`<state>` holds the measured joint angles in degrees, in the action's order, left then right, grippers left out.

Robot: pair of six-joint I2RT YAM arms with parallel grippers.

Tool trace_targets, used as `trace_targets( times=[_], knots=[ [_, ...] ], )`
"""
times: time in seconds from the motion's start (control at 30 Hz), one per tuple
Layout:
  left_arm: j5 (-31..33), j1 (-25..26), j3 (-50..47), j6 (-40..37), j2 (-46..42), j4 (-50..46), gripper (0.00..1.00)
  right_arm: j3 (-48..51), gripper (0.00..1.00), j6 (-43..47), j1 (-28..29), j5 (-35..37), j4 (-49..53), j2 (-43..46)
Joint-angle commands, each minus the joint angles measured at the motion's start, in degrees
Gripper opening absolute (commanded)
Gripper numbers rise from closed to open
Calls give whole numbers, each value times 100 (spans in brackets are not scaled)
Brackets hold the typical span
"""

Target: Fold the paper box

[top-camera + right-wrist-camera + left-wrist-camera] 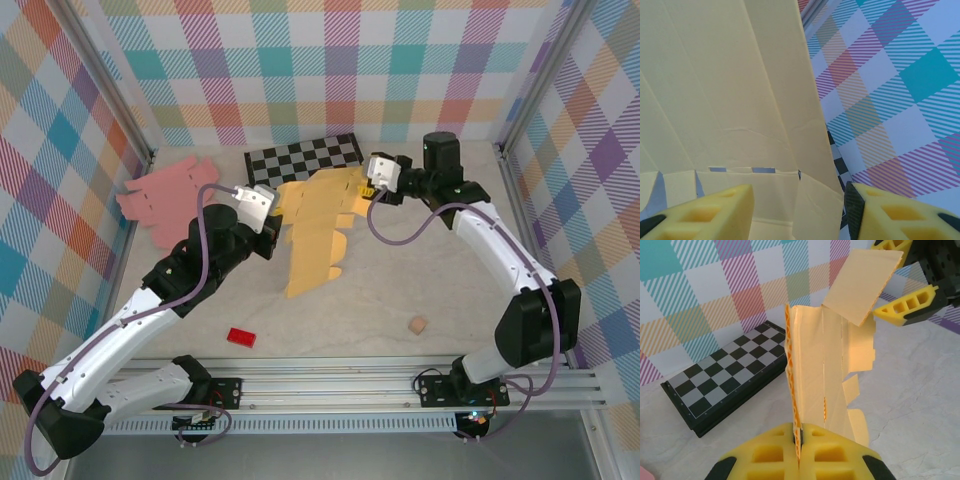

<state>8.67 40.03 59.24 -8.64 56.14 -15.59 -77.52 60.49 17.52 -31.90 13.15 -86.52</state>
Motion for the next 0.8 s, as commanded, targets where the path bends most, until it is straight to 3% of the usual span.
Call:
trace_targets(
  times=[0.0,0.47,0.77],
  knots=[
    [-137,75,-5,-64,-10,61,0,-311,52,-27,14,-50,144,-112],
    [-258,75,-51,-16,75,118,0,-572,44,423,22,-461,842,-329],
    [-253,75,-53,-6,94,112,0,-730,26,665,28,-482,1226,-405]
  ],
)
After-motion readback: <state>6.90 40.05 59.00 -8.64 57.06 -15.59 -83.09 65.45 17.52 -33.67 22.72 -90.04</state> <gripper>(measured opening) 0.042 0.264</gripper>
